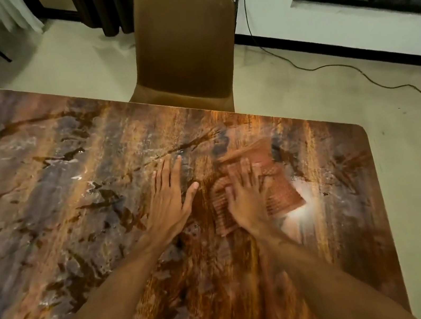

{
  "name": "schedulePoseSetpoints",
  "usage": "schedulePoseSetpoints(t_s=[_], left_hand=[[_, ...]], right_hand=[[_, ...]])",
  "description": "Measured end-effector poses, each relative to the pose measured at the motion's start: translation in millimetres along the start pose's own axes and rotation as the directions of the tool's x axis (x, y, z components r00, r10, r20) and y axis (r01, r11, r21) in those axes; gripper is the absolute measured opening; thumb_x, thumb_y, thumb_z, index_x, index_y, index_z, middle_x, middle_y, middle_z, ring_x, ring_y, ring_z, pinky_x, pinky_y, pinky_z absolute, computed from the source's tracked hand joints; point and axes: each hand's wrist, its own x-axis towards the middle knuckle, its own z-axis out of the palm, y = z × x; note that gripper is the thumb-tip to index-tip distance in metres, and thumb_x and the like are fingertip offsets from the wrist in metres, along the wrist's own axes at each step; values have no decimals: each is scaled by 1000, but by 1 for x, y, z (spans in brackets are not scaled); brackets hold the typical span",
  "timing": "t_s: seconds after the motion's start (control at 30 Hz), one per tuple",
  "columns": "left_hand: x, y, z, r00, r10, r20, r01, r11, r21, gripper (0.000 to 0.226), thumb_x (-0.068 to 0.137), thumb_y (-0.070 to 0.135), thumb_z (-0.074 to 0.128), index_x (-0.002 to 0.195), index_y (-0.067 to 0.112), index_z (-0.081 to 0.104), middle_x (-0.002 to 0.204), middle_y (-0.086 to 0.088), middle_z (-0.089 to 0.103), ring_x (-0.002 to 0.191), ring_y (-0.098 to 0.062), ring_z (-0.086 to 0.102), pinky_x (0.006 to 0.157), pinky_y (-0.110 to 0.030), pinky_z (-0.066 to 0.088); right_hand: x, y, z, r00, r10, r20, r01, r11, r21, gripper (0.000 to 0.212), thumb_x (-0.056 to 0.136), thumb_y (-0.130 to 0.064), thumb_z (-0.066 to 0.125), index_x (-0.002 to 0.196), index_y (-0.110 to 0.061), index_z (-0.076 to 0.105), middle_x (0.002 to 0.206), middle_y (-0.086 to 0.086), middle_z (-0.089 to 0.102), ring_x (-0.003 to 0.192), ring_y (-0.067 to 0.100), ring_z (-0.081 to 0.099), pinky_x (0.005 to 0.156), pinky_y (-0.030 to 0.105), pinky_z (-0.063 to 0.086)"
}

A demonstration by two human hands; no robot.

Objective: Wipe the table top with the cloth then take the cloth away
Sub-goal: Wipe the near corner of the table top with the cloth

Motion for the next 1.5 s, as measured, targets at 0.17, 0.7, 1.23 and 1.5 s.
schedulePoseSetpoints(t_s=[0.17,0.7,1.23,1.5], left_hand=[[32,-14,-7,1000,11,-28,-11,1000,-5,69,104,51,33,161,20,8,169,-7,8,156,-21,4,127,-45,4],[85,36,20,997,71,-39,-72,997,-40,73,99,59,29,160,25,9,169,-2,7,156,-21,6,125,-46,7],[81,174,92,991,129,43,-131,991,37,73,99,56,27,160,20,11,169,-1,5,156,-14,-4,125,-33,-8],[52,226,114,986,135,96,-136,991,6,75,98,58,28,161,24,7,169,2,-1,155,-11,-8,126,-36,-7]], right_hand=[[63,-55,9,900,-424,101,432,898,-83,59,109,-45,28,164,-34,8,172,-3,-10,158,26,-12,123,67,1],[106,117,-57,975,184,-122,-179,983,51,60,110,-44,25,164,-28,6,173,1,-5,159,26,-7,126,60,-2],[68,245,-84,965,209,-159,-206,978,36,59,110,-43,25,164,-26,12,173,4,1,159,28,-4,127,58,2],[15,281,-66,988,-121,-93,123,992,19,61,108,-49,24,163,-35,2,173,-2,-2,159,25,-5,126,62,11]])
